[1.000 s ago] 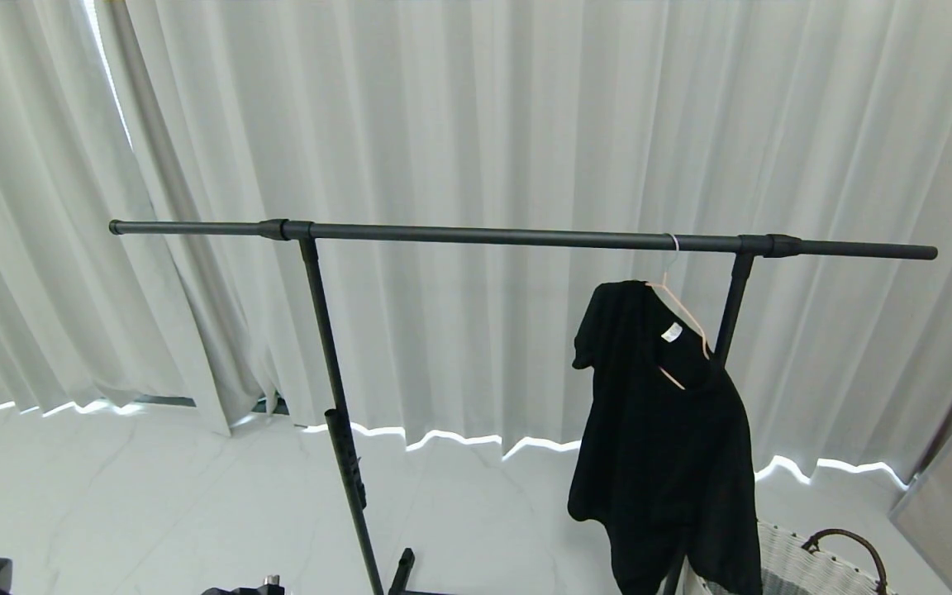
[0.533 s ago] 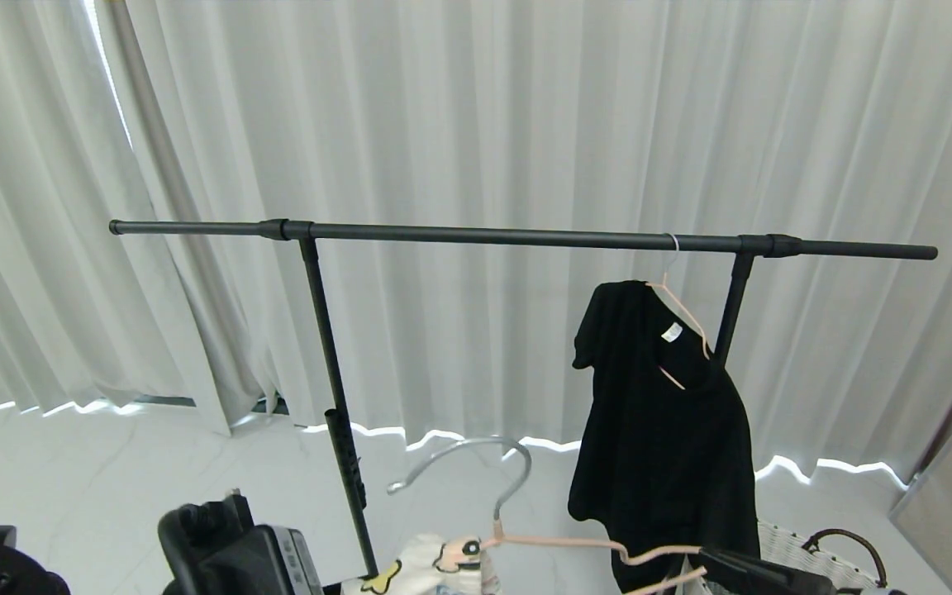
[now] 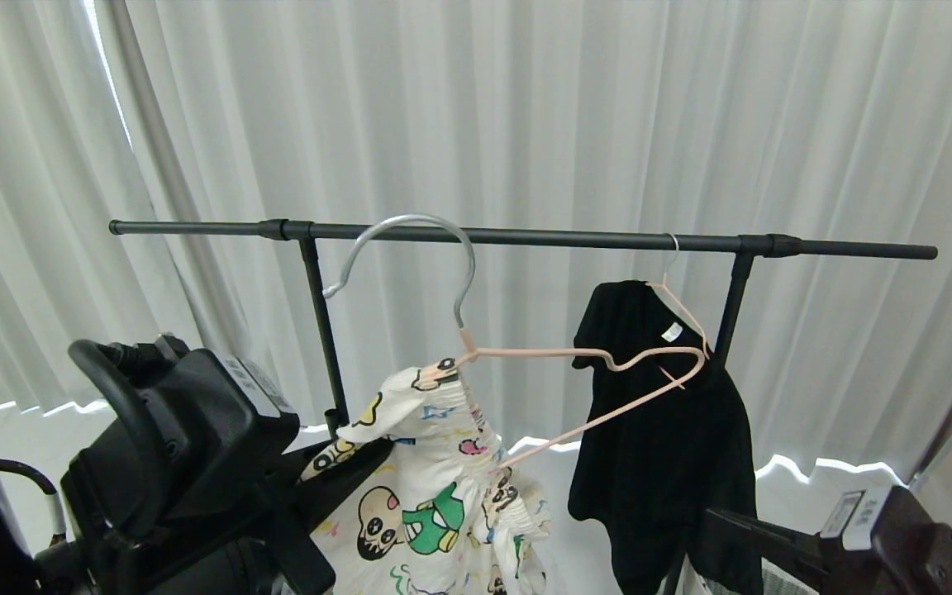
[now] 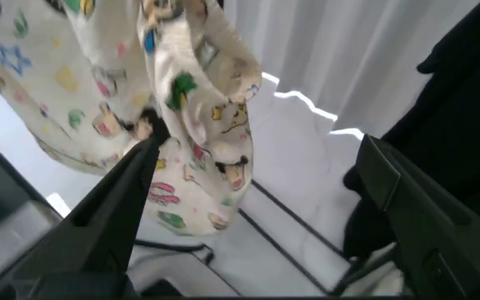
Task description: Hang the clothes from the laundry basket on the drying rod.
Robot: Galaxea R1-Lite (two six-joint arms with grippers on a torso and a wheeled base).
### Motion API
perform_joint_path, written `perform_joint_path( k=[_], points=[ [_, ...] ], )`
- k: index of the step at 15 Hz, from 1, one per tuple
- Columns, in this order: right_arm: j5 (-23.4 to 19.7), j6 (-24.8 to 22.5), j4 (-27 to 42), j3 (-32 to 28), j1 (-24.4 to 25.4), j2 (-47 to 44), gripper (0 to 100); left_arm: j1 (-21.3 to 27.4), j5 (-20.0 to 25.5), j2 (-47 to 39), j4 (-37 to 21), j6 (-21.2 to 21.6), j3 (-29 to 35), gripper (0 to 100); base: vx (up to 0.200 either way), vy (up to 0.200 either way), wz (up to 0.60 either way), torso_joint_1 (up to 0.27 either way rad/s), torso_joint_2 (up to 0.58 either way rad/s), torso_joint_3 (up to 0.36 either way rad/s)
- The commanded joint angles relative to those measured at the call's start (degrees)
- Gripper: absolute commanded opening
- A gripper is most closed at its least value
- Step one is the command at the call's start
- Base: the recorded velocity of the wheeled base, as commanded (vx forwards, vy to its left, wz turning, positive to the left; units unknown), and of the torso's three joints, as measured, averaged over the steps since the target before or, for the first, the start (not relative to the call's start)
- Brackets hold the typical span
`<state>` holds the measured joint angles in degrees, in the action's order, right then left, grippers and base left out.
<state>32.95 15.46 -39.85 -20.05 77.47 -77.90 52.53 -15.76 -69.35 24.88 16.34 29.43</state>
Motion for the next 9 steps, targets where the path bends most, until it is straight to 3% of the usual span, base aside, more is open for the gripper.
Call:
perform_joint_path(
  k=[1,3,9],
  points=[
    [0.0,0.9,-0.1,-4.5,-2.7,-3.3,100,0.0,0.0,-0.4,0.1,0.0,1.2,0,0.0,0.0,0.0,0.0,0.0,0.0],
    [-0.1,1.0,-0.1,-8.2,-5.6,-6.4,100,0.0,0.1,-0.4,0.1,0.1,2.9,0,0.0,0.0,0.0,0.0,0.0,0.0],
    [-0.5,0.7,0.0,-12.2,-5.9,-15.4,100,1.0,0.1,-0.3,0.1,0.0,5.3,0,0.0,0.0,0.0,0.0,0.0,0.0]
  ],
)
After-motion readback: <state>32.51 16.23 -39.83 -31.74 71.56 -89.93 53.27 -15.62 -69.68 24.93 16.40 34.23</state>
